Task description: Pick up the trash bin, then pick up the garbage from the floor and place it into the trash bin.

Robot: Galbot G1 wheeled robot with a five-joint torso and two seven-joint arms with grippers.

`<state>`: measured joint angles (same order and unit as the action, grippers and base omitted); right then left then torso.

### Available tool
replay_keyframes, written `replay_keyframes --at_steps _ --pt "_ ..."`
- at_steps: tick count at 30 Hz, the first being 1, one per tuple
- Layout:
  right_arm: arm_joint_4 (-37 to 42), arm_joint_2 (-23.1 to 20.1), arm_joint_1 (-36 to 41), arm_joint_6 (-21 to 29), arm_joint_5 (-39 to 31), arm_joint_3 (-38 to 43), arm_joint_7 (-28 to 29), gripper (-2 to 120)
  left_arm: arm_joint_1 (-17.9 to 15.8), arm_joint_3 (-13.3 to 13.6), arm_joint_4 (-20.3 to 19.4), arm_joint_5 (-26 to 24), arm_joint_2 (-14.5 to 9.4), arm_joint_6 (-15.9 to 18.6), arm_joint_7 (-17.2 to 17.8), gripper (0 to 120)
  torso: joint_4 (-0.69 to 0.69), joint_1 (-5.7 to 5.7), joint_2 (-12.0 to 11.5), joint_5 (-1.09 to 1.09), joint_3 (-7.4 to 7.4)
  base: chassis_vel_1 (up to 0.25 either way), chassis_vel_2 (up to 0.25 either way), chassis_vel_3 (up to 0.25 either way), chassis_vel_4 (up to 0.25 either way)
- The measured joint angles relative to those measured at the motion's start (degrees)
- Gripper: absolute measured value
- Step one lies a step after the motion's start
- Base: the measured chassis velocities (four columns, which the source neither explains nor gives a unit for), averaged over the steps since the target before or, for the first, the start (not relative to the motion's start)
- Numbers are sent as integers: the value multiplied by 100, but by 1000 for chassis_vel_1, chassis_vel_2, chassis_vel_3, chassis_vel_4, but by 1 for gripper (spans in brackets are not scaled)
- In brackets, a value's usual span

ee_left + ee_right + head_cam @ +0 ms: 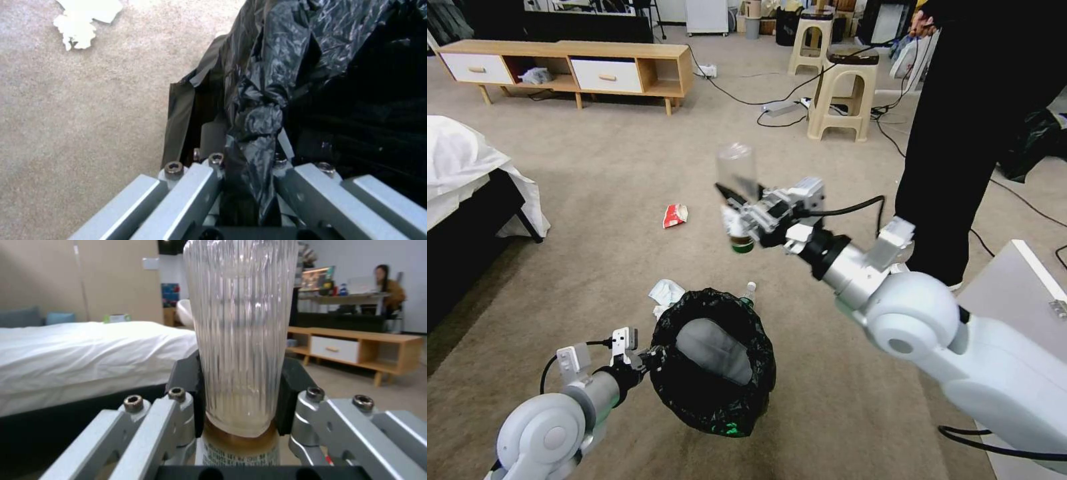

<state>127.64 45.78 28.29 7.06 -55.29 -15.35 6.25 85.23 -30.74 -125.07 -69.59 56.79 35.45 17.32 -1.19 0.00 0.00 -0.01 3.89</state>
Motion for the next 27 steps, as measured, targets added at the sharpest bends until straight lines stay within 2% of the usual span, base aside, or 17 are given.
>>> replay_keyframes --at_steps 9,15,27 --pt "-65 117 -54 -23 196 -313 -268 27 -29 -34 15 -126 38 6 66 1 0 0 0 0 0 0 0 0 0" --pt "-184 191 127 -59 414 -377 -421 27 -23 -76 -98 -522 51 36 211 1 -1 0 0 1 0 0 0 0 0" --pt "-324 355 188 -48 626 -664 -578 27 -79 -133 -207 -765 51 39 523 1 1 0 0 1 0 0 0 0 0"
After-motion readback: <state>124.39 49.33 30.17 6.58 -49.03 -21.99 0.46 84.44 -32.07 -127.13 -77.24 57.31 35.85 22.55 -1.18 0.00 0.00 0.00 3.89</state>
